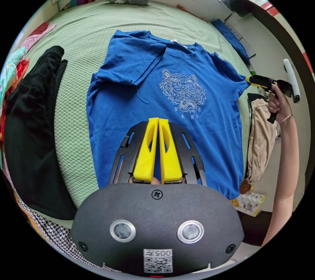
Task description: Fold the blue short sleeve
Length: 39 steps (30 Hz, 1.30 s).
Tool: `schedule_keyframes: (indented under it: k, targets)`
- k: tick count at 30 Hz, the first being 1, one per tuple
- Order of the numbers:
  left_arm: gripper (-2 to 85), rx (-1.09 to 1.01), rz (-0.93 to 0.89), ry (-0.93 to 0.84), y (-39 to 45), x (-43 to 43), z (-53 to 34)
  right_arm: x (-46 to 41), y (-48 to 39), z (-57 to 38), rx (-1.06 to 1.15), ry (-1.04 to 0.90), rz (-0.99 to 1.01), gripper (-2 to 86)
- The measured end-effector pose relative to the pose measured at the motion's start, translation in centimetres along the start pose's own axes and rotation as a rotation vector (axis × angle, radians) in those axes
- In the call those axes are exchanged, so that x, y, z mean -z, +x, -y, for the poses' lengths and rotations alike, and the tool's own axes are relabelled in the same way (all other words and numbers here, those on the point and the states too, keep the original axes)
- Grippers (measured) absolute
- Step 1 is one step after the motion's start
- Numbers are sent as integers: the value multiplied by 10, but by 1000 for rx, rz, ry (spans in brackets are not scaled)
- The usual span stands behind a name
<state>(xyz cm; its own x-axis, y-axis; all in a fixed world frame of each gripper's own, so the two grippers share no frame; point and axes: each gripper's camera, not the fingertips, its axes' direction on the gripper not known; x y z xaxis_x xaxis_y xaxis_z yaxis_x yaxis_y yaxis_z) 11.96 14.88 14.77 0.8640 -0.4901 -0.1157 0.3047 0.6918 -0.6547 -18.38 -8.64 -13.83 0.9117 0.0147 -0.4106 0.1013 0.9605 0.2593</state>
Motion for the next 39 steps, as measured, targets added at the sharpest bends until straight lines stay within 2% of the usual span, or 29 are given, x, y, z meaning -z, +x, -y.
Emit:
schedule_keyframes:
  k: [5,8,10,15,17,24,27,29,33,35,39]
  targets:
    - [-3,2,-6,-14,5,-7,7,68,-89,-21,289,123,10,-7]
    - [-3,2,-4,-16,9,-10,11,73,-129,-40,463,65,78,18]
    - [-3,4,-1,-20,11,-12,13,68,-135,-44,492,39,52,33]
    - [-3,-5,50,-21,20,-6,18,64,-82,-31,330,46,111,42]
    - [-3,-12,87,-63,25,-7,22,48,-49,-21,219,-10,178,50]
    - [-2,-54,181,-123,42,-14,29,-10,-26,-8,108,-157,205,56]
    - [-2,-63,207,-153,47,-26,33,-23,-18,-1,47,-185,255,20]
    - [-2,-67,219,-156,50,-28,35,-3,-16,6,19,-125,284,-4]
    - [-3,-55,214,-161,52,-30,38,51,-47,20,121,-20,364,-4]
    - [-3,-59,215,-159,53,-31,38,85,-79,27,236,13,499,15]
    - [-4,-56,201,-157,51,-31,38,112,-110,26,371,53,473,58]
